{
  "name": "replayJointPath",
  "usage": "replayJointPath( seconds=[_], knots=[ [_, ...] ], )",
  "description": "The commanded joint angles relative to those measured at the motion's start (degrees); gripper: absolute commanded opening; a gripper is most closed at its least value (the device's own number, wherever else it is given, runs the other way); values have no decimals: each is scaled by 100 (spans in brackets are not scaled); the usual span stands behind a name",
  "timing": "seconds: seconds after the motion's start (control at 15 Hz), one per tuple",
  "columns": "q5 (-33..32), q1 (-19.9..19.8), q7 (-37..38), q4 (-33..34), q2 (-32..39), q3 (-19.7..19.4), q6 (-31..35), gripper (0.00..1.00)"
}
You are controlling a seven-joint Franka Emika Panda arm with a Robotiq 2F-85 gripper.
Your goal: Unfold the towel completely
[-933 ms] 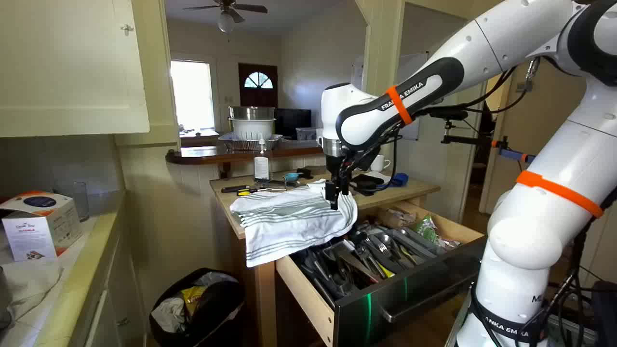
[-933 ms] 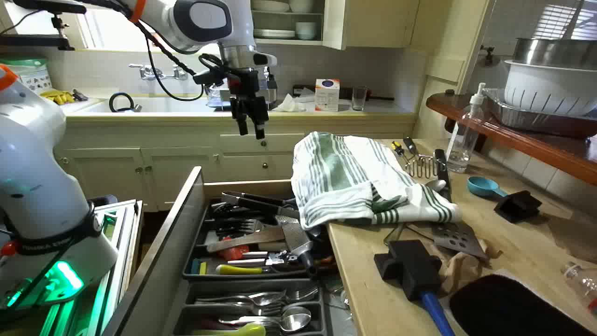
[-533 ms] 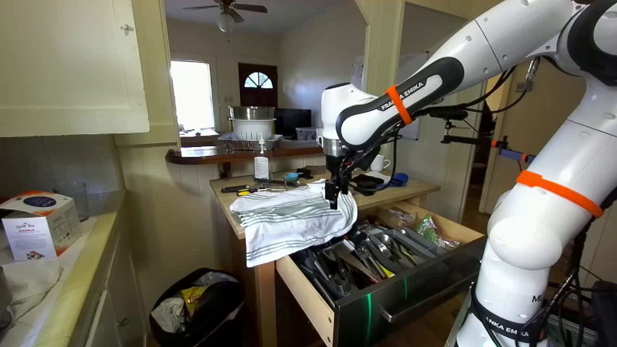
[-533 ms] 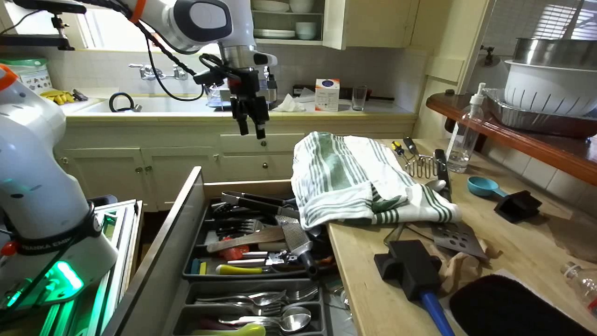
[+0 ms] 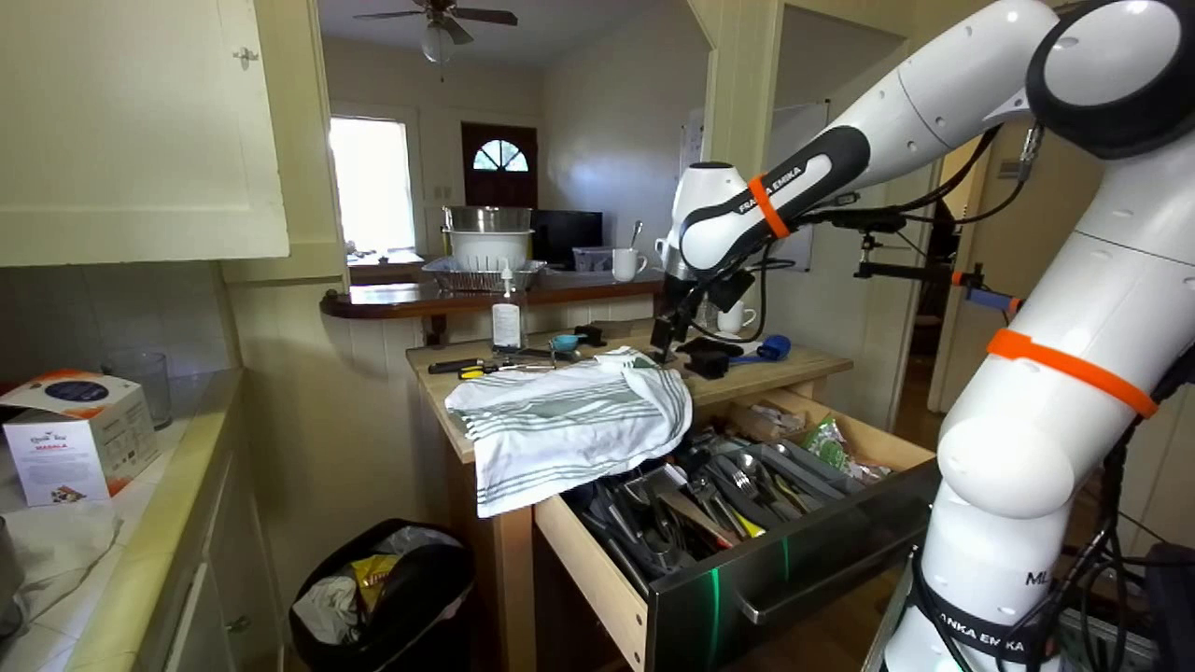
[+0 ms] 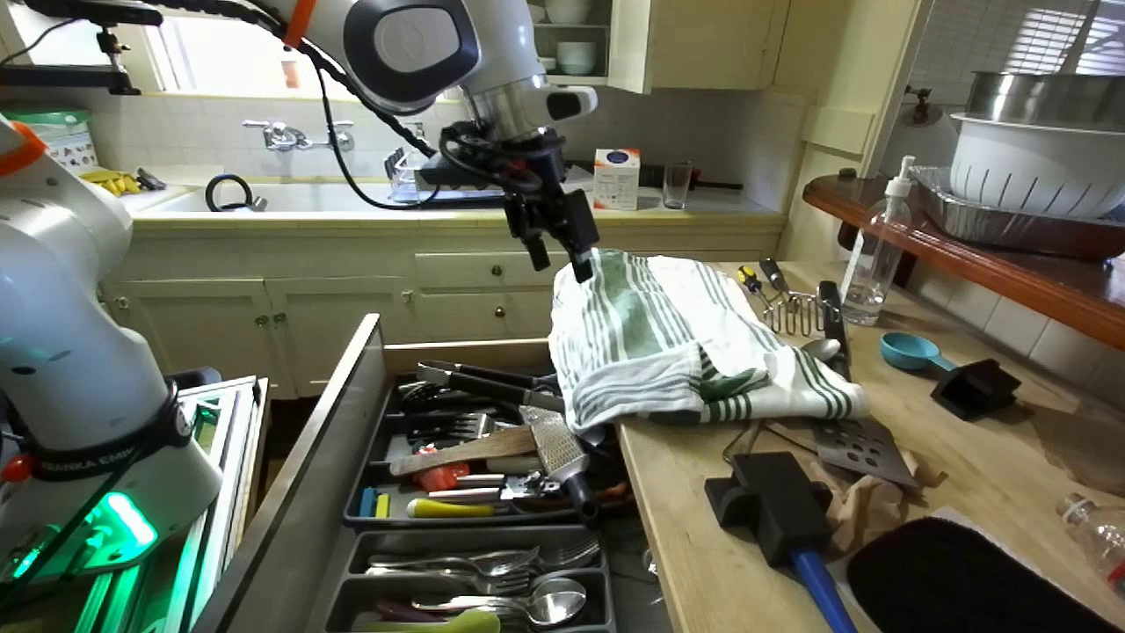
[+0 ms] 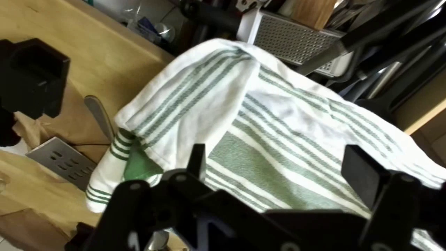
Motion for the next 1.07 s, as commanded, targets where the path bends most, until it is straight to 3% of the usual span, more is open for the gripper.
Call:
replayJointPath(
  seconds=[0.0,0.07,0.13,0.53,1.0],
  knots=[
    [772,49,-1237,554,780,-574,401,100],
    [1012,26,-1426,698,1005,-677,494,100],
    [656,-84,-1023,350,489,-440,309,100],
    [676,-183,-915,508,703,-423,337,100],
    [2032,-455,-1115,1008,1560,-859,555,100]
  ],
)
